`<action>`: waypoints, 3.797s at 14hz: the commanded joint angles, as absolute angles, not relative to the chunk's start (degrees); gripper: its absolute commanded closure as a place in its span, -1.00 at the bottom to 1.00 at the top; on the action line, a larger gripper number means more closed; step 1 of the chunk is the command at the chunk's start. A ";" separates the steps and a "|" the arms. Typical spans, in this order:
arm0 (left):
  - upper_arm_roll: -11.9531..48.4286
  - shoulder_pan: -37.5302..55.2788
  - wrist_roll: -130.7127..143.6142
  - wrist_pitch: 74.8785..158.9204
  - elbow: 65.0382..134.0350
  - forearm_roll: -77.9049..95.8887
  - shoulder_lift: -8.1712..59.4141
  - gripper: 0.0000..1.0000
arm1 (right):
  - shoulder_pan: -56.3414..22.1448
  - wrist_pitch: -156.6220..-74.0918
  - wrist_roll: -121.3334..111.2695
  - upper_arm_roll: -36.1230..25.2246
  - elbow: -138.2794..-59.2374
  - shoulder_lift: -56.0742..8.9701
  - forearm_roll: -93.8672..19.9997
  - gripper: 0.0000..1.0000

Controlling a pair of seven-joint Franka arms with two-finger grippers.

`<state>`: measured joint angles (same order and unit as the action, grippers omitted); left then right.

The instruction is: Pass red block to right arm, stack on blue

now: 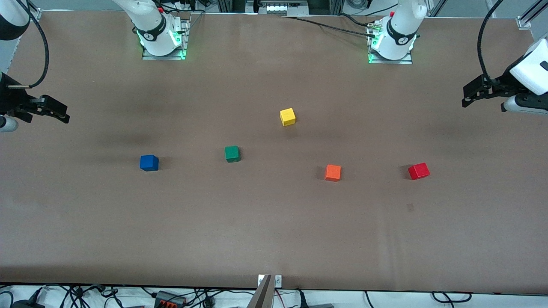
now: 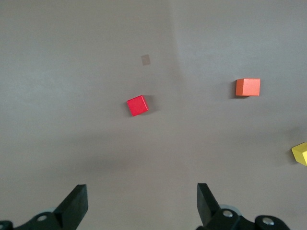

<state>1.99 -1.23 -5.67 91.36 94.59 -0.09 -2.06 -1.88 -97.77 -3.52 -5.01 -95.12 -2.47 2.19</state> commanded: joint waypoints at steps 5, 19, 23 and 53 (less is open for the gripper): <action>1.93 -1.41 -5.27 87.54 88.79 0.18 4.81 -1.00 | -1.85 -98.00 -3.87 -4.75 -95.01 -2.81 1.93 -1.00; 2.46 -7.65 1.31 104.98 93.84 0.96 23.20 -1.00 | -2.98 -98.88 -4.13 -4.39 -94.75 -8.17 1.58 -1.00; 2.73 -6.06 6.24 117.67 101.77 1.49 25.39 -1.00 | -3.96 -98.88 -4.40 -4.39 -94.75 -8.44 2.02 -1.00; 7.19 -6.06 -20.61 118.67 100.38 1.49 24.44 0.67 | -17.04 -107.66 -4.83 -4.31 -93.96 -22.23 -65.20 -1.00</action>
<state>5.92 -5.77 -12.79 121.94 101.26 0.72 25.93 -15.29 -105.92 -5.19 -3.96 -94.97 -21.74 -62.55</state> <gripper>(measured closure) 0.445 0.000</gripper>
